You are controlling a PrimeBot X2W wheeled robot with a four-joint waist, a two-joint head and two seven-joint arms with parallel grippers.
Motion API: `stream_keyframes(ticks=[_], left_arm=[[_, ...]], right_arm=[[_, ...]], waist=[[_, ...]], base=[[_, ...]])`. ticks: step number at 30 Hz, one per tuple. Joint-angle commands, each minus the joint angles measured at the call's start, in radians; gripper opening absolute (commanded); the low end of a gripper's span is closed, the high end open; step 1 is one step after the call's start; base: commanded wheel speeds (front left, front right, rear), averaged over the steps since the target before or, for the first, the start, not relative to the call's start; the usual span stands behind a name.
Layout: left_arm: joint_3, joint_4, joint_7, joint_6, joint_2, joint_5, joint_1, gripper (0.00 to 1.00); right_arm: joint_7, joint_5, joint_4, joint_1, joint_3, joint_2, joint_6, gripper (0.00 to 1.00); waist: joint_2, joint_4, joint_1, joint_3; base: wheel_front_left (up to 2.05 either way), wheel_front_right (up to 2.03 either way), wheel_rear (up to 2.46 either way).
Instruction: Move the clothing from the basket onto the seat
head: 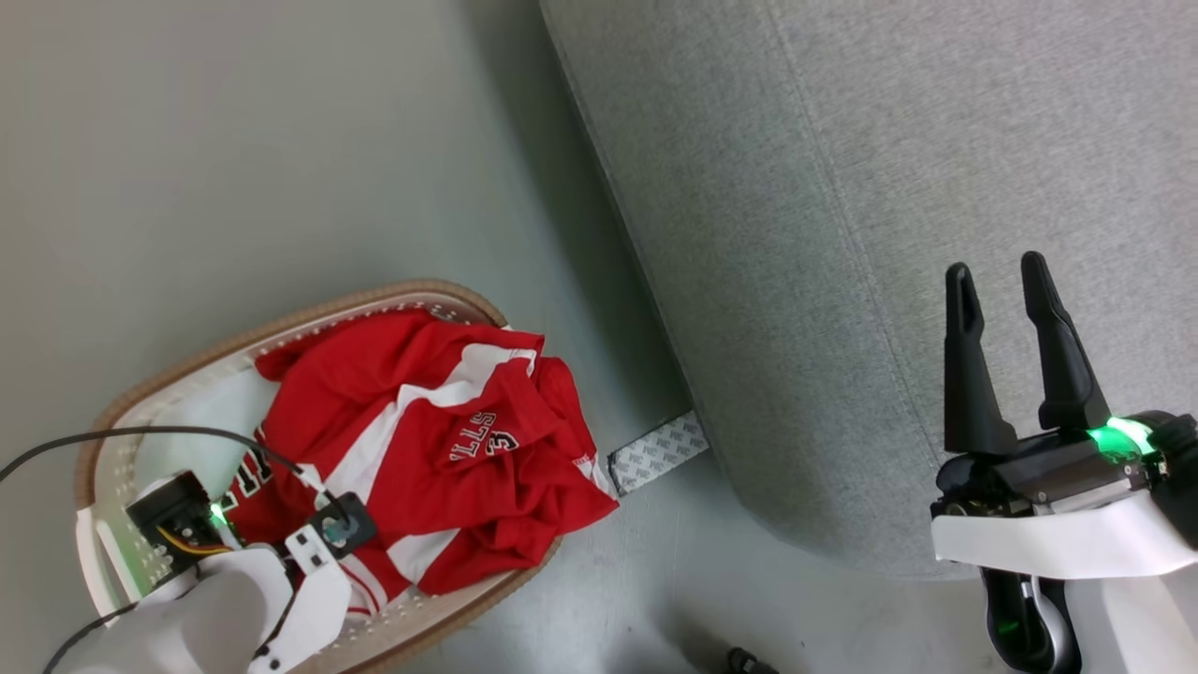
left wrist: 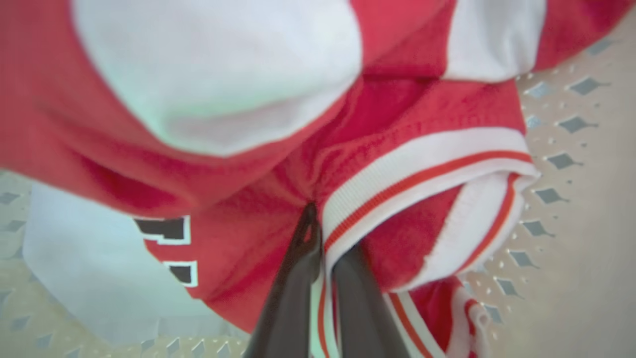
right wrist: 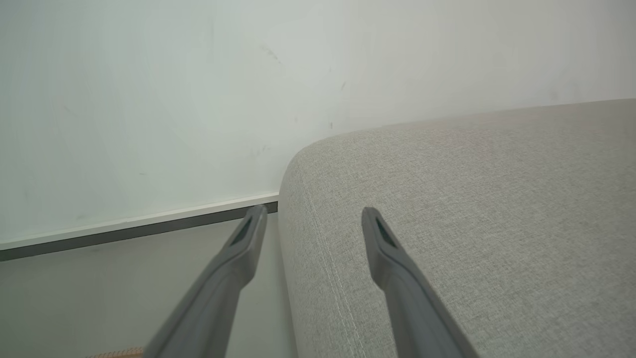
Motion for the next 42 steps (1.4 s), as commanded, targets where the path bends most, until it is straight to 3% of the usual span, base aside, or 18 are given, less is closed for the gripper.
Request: stream_keyframes(ticks=[1, 8, 17, 25, 31, 42], left_arm=[[0.003, 0.008, -0.009, -0.003, -0.002, -0.01, 0.007, 0.0], [0.027, 0.02, -0.069, -0.003, -0.081, -0.067, 0.033, 0.0], [0.049, 0.02, -0.175, -0.003, -0.186, -0.158, 0.1, 0.0], [0.067, -0.04, -0.239, -0.003, -0.251, -0.305, 0.17, 0.0], [0.079, -0.131, -0.261, -0.003, -0.265, -0.408, 0.189, 0.0], [0.186, -0.347, -0.274, -0.003, -0.213, -0.532, 0.219, 0.0]], right_arm=[[-0.003, -0.01, 0.006, -0.009, 0.001, 0.0, -0.002, 1.0], [-0.003, -0.051, 0.035, -0.025, -0.015, 0.0, -0.002, 1.0], [-0.003, -0.122, 0.094, -0.008, -0.053, -0.001, -0.002, 1.0], [-0.003, -0.159, 0.15, 0.028, -0.07, -0.002, -0.002, 1.0], [-0.003, -0.178, 0.184, 0.053, -0.078, -0.002, -0.002, 1.0], [-0.003, -0.175, 0.215, 0.107, -0.082, -0.002, -0.002, 1.0]], waist=[[0.0, -0.004, -0.0001, -0.014], [0.0, 0.046, -0.0001, -0.136], [0.0, 0.174, -0.0001, -0.344], [0.0, 0.292, -0.0001, -0.515], [0.0, 0.368, -0.0001, -0.614], [0.0, 0.435, -0.0001, -0.725]], base=[[0.0, 0.0, 0.0], [0.0, 0.0, 0.0], [0.0, 0.0, 0.0], [0.0, 0.0, 0.0], [0.0, 0.0, 0.0], [0.0, 0.0, 0.0]])
